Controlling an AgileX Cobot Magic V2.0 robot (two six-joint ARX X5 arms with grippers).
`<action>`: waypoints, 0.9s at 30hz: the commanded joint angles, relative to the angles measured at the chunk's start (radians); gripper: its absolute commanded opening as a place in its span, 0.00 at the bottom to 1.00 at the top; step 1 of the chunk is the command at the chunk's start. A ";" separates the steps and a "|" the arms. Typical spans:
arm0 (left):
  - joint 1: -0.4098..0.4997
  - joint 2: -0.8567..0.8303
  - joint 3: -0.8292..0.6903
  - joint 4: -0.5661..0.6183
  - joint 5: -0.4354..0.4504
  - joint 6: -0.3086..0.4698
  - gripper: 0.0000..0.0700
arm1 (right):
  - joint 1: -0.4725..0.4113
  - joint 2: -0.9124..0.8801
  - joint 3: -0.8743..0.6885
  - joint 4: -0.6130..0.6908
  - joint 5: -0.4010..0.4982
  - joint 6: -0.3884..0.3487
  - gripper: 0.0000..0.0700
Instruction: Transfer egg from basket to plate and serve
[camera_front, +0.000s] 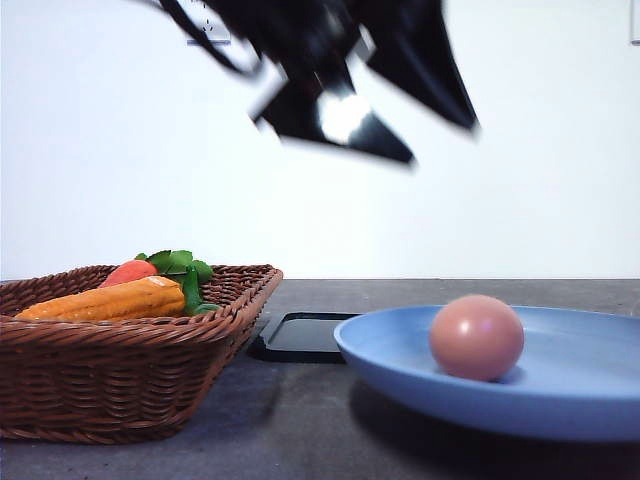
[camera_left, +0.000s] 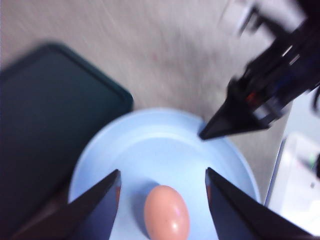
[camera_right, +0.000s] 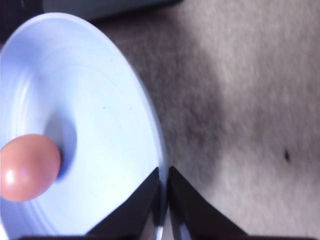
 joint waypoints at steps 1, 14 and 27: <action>0.008 -0.046 0.016 -0.020 -0.008 -0.004 0.49 | 0.000 0.040 0.039 0.013 -0.010 -0.025 0.00; 0.153 -0.538 0.016 -0.282 -0.165 0.003 0.49 | -0.005 0.442 0.378 0.079 -0.010 -0.047 0.00; 0.164 -0.796 0.016 -0.428 -0.285 0.001 0.49 | -0.006 0.786 0.660 0.107 -0.011 -0.061 0.00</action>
